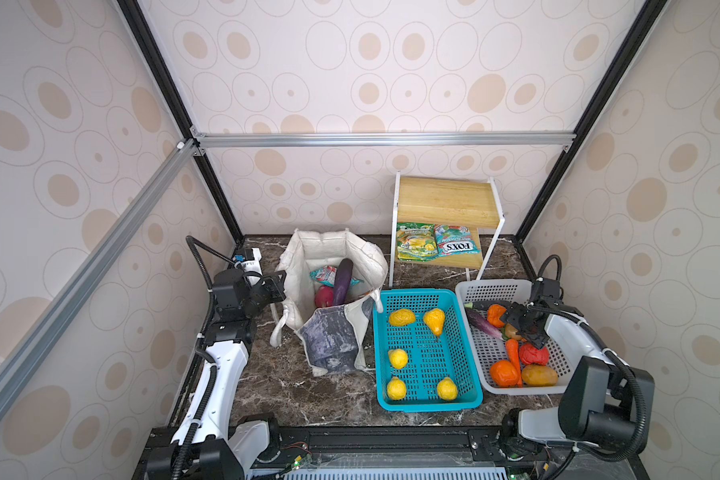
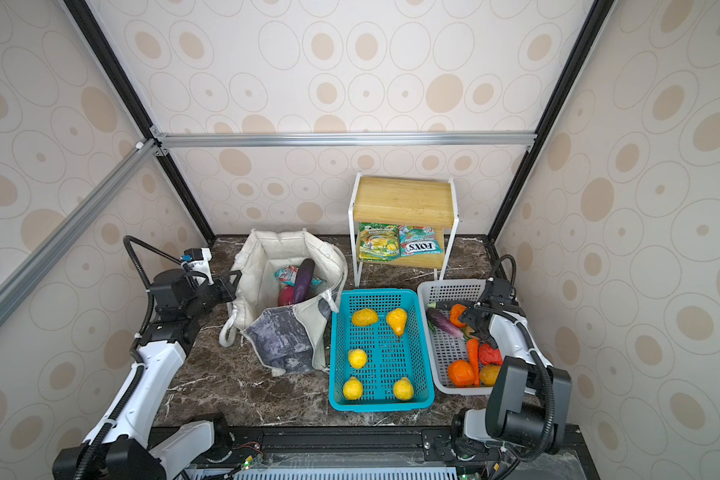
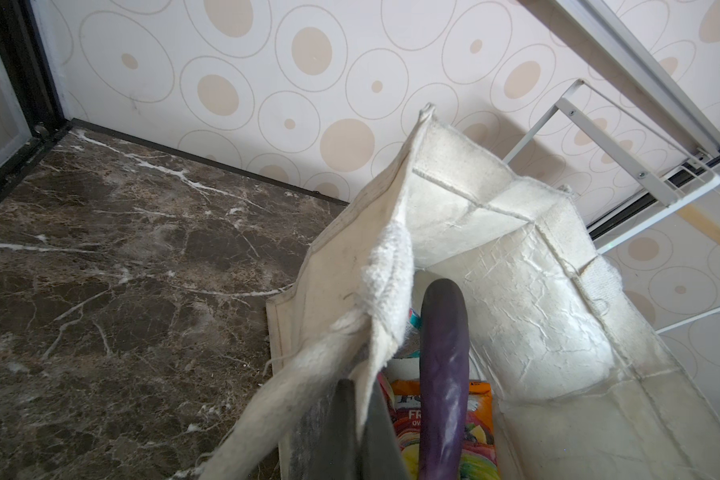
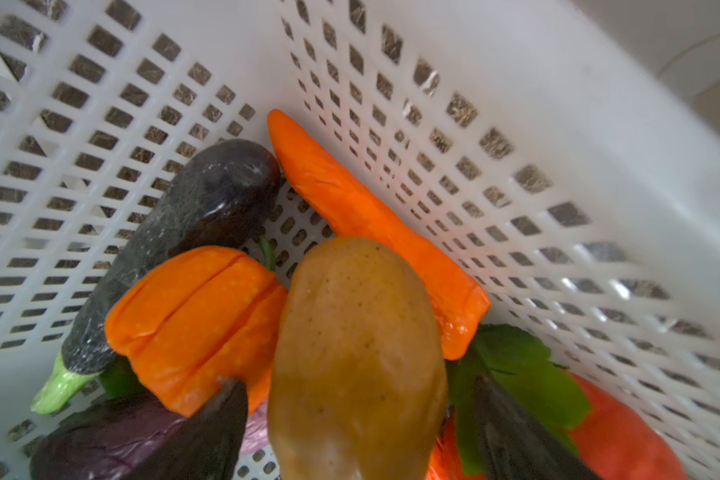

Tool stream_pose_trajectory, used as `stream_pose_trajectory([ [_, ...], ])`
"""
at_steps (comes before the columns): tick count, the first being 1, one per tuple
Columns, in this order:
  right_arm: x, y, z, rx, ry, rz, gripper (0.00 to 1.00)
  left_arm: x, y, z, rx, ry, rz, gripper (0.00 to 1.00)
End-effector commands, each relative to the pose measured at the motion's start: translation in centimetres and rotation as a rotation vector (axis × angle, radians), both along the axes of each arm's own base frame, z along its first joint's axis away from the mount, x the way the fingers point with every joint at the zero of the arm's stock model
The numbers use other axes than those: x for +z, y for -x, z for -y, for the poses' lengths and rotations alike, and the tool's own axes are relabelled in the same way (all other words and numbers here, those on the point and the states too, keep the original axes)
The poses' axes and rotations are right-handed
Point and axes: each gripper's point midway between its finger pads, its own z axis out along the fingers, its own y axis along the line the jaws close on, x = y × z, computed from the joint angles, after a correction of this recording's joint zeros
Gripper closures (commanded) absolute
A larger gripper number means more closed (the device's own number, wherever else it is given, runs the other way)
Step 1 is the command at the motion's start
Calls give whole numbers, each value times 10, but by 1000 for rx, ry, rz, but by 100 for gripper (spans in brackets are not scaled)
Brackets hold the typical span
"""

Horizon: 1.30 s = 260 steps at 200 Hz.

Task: Place the food into the grocery bag and tie it
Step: 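Grasp the brown potato with the right gripper and lift it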

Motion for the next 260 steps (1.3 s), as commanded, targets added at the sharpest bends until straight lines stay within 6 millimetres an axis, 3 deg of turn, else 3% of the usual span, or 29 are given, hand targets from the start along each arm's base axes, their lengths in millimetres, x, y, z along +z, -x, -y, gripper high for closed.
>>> stream_pose_trajectory([
  [1,-11,6,-1,-4,-9,-29,19,17,2,0,-8,-6,58,100],
  [50,-2,8,-3,4,-9,1,34,17,1,1,-10,-3,56,100],
  [90,42,5,-8,27,5,128,39,17,2,0,-6,-7,56,100],
  [114,49,4,-13,36,-16,159,41,17,2,0,-6,-6,56,100],
  [127,55,5,-20,52,-42,165,43,17,2,0,-5,-8,55,100],
  [144,79,3,-33,107,-46,224,43,16,2,0,-2,-9,55,100],
  [185,152,-2,-75,252,-46,365,44,16,2,0,-4,-6,54,100],
  [218,198,-8,-127,391,-34,451,46,15,1,0,-3,-8,51,100],
  [237,220,-11,-165,485,-26,482,46,14,1,0,-7,-4,48,100],
  [260,240,-18,-236,650,-53,521,47,16,2,2,-13,2,57,100],
])
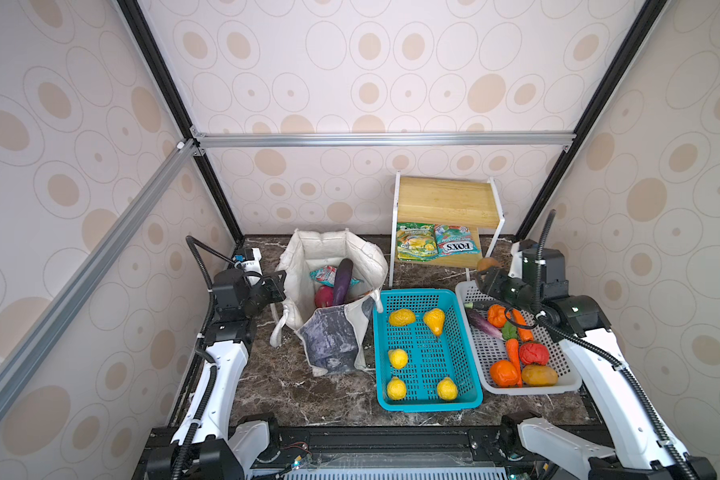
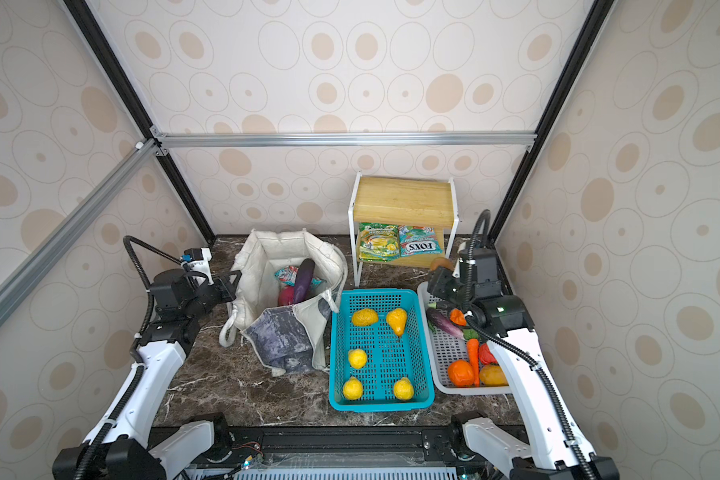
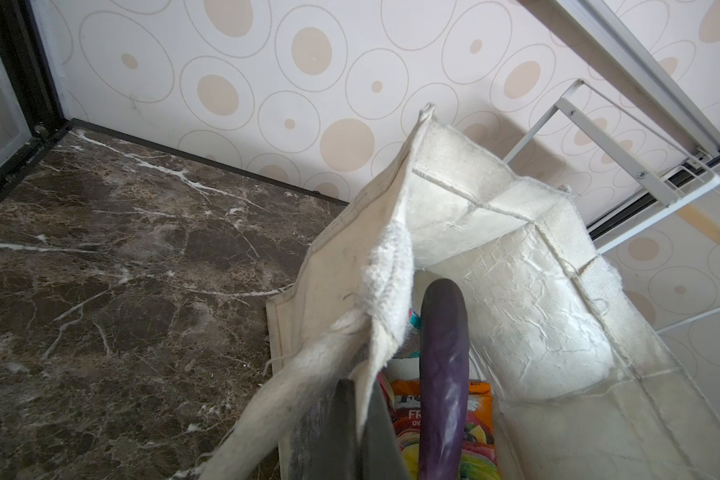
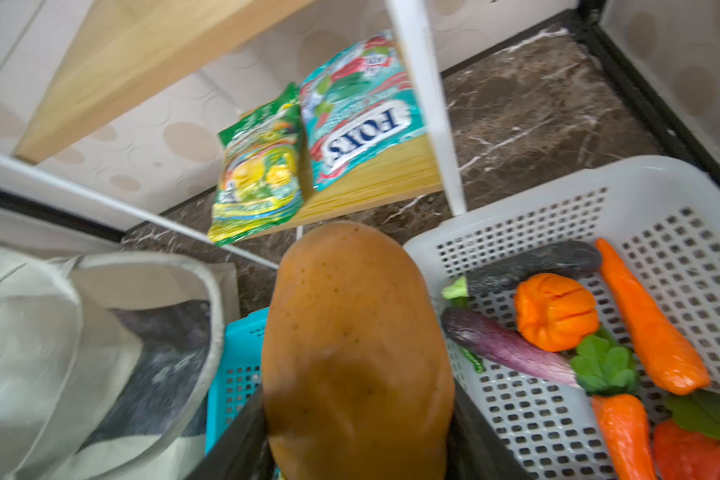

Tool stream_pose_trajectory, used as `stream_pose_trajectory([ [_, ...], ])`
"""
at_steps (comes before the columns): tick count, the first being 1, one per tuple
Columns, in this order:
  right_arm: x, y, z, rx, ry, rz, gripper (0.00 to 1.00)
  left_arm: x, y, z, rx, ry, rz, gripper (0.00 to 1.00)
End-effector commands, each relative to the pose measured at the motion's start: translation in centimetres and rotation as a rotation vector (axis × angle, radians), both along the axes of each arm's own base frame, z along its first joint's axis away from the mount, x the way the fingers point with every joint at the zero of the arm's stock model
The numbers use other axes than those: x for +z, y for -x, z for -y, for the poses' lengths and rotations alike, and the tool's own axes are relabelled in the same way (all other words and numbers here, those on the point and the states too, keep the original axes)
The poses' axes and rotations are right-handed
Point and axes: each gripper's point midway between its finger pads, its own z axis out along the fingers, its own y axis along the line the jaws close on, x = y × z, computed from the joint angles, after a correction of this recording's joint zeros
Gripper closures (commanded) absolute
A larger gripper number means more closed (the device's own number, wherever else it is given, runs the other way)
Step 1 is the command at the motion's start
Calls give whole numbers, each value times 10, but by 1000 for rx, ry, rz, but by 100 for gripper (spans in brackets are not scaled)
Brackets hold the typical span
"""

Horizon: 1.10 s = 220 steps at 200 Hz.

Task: Place the food into the grocery bag and tie it
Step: 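Grasp the brown potato with the right gripper and lift it, then carry the potato over the tote and open the right gripper to drop it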

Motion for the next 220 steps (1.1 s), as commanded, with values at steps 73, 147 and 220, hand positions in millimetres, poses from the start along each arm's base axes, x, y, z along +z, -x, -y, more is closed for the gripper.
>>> stream_pose_trajectory([
  [73,30,-22,-289,501,54,56,47,18,3,2,-15,2,63,100],
  [147,-65,-24,-375,631,100,-147,45,20,3,4,-25,13,70,100],
  [220,-105,-27,-362,592,216,-230,13,18,2,2,-14,7,66,100],
])
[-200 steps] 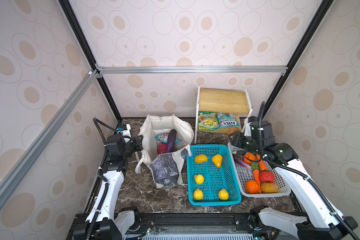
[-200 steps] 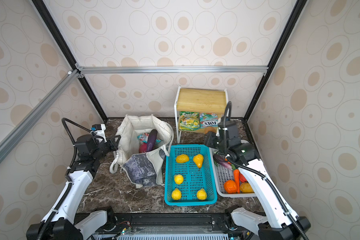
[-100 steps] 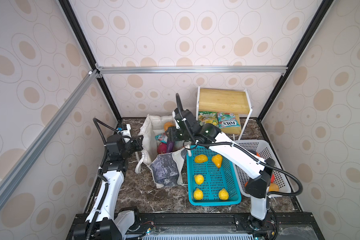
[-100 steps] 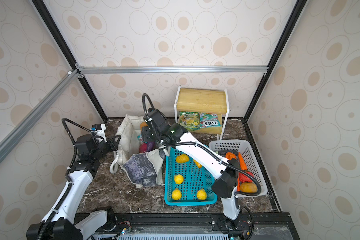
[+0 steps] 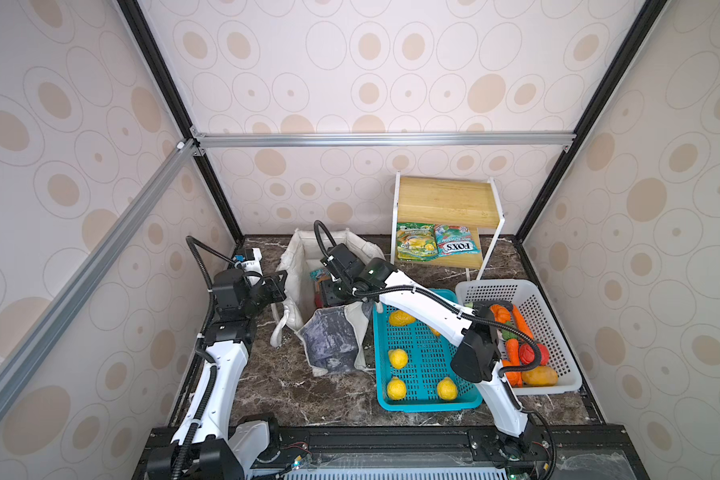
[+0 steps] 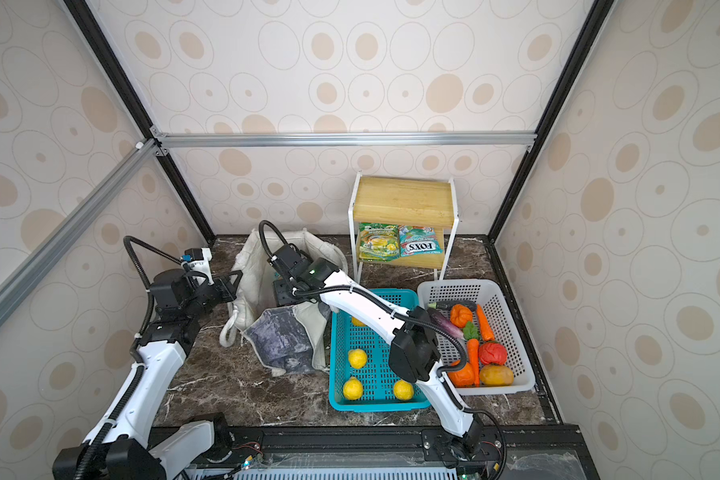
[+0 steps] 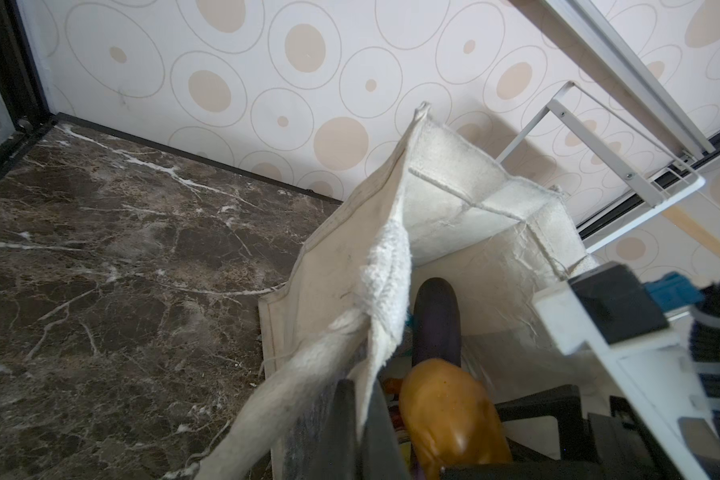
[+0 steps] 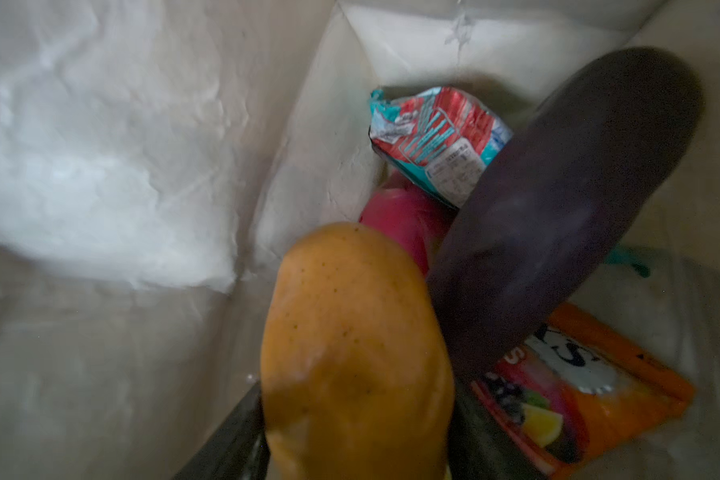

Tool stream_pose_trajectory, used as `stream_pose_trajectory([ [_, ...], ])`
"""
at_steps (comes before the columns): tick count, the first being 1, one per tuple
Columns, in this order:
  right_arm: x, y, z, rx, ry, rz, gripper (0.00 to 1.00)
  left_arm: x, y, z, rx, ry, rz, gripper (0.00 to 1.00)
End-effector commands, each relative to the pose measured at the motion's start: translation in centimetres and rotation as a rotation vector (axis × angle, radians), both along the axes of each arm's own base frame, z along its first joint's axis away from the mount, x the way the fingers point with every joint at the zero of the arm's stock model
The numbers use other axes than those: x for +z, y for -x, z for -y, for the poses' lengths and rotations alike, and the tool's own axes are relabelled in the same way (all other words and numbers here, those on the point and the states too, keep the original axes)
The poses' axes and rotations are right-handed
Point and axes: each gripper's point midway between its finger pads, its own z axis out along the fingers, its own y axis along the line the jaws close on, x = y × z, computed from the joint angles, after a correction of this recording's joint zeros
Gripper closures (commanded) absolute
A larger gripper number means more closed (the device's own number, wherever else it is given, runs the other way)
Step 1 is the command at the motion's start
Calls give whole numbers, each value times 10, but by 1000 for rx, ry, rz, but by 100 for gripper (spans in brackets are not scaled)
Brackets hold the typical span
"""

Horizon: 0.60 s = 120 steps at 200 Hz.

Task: Place the food into the grocery bag and tie it
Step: 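Carry the potato over the tote and open the right gripper to drop it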

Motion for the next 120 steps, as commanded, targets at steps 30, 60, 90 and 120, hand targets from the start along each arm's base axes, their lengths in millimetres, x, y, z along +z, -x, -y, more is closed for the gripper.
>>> stream_pose_trajectory([
  [30,60,6,26,-38,-13,93,4,16,1,-1,0,-11,63,100],
  [60,108,6,65,-139,-44,227,0,16,1,-3,7,-17,64,100],
  [90,116,0,114,-245,-76,272,0,16,1,-4,11,-20,63,100],
  [120,88,-12,148,-314,-121,178,0,15,1,-4,14,-22,62,100],
])
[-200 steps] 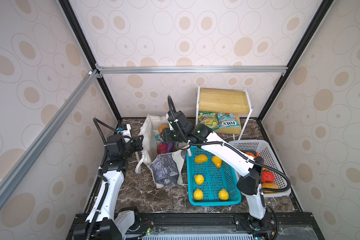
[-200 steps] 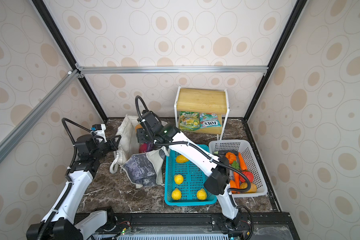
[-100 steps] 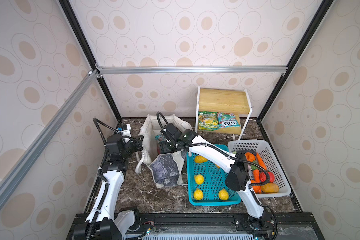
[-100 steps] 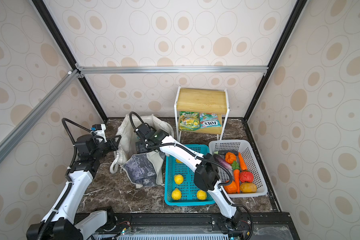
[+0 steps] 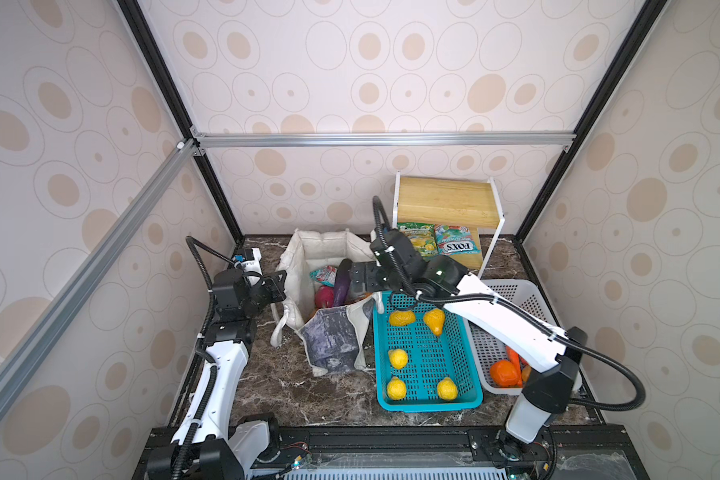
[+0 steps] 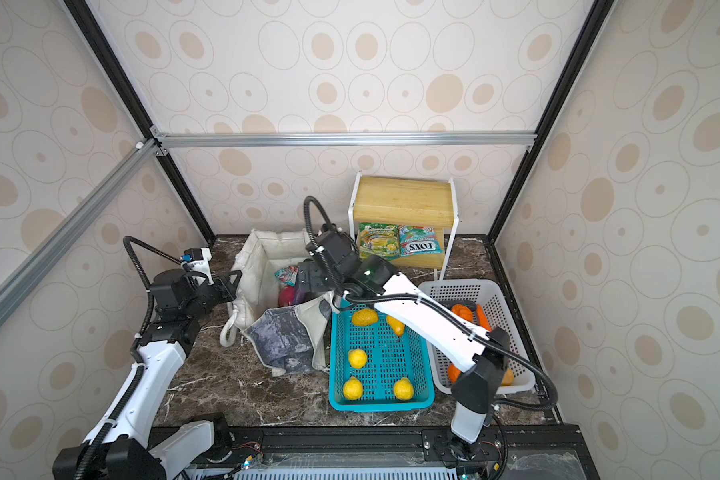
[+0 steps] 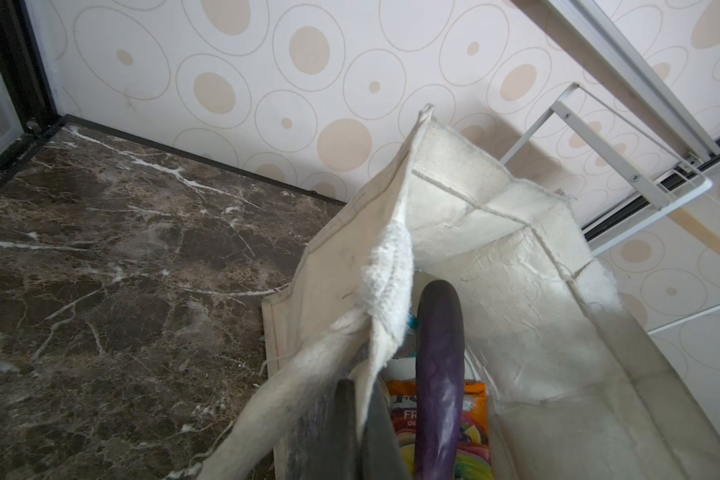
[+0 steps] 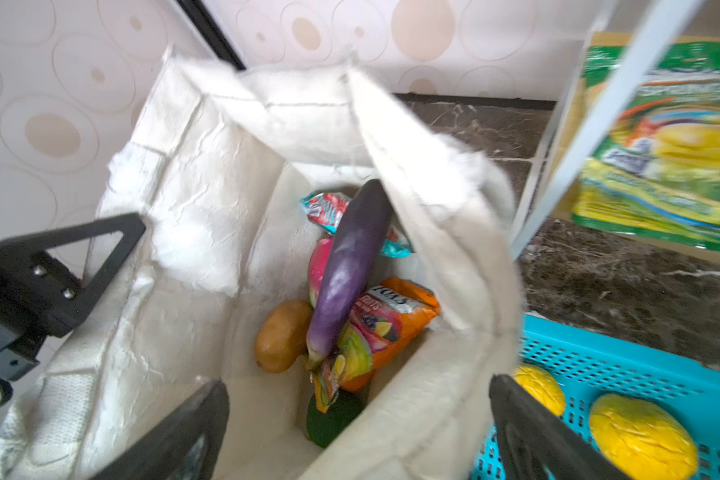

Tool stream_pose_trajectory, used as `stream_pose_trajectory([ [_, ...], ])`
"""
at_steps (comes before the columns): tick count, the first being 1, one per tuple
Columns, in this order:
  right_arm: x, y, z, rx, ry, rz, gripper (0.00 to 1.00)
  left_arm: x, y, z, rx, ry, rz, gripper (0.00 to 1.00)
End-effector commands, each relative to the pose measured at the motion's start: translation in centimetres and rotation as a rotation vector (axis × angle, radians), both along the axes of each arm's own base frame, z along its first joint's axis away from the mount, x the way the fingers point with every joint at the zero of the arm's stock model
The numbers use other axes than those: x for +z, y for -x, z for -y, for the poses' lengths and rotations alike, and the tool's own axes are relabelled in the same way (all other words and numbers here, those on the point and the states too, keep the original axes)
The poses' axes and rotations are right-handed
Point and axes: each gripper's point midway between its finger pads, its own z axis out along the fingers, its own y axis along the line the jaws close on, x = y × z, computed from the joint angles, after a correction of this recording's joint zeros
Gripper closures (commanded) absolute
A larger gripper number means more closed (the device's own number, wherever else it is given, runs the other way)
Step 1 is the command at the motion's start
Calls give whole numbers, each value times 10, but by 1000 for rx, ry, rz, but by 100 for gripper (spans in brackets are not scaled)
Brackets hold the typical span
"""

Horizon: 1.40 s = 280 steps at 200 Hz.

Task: Place the food into the grocery bag and tie it
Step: 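Grasp the tote's handle nearest the right gripper with the right gripper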

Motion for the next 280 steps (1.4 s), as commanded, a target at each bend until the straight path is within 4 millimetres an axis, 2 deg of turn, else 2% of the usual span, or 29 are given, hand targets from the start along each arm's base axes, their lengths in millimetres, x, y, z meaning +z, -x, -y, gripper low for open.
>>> stream_pose_trajectory([
  [1,-41,-19,21,-83,-19,-79,0,15,1,-2,2,-17,60,100],
  [17,-55,-22,22,-80,-58,-112,2,15,1,-2,0,-17,58,100],
  [32,-64,-21,7,-31,-93,-141,11,14,1,-2,3,-18,59,100],
  [38,-68,-21,-2,-5,-111,-161,20,14,0,-3,5,-20,60,100],
  [51,-72,-20,-20,47,-149,-202,49,14,-1,-3,5,-15,62,100],
  [67,-65,-17,-37,84,-155,-193,83,19,-5,-1,0,4,62,100],
  [81,-47,-11,-49,103,-104,-122,100,36,-6,2,-17,32,77,100],
  [100,-16,-1,-60,124,-50,-38,100,72,-5,7,-36,69,136,100],
  [117,8,4,-67,153,-93,6,100,99,-1,13,-62,94,179,100],
  [128,17,5,-67,150,-126,28,100,102,-1,15,-72,105,183,100],
  [141,17,2,-63,126,-130,49,100,94,-3,15,-70,120,173,100],
  [158,7,-1,-60,110,-102,38,100,77,-8,17,-80,149,140,100],
  [176,-16,-8,-61,105,-72,-7,100,65,-11,17,-79,174,121,100],
  [206,-49,-21,-61,88,-44,-81,100,66,-12,13,-55,171,133,100],
  [243,-78,-29,-63,76,-35,-151,100,54,-18,23,-109,255,102,100],
  [259,-83,-32,-56,56,-24,-160,100,67,-21,15,-68,219,119,76],
  [280,-87,-34,-44,33,-28,-174,100,105,-24,3,-12,156,166,46],
])
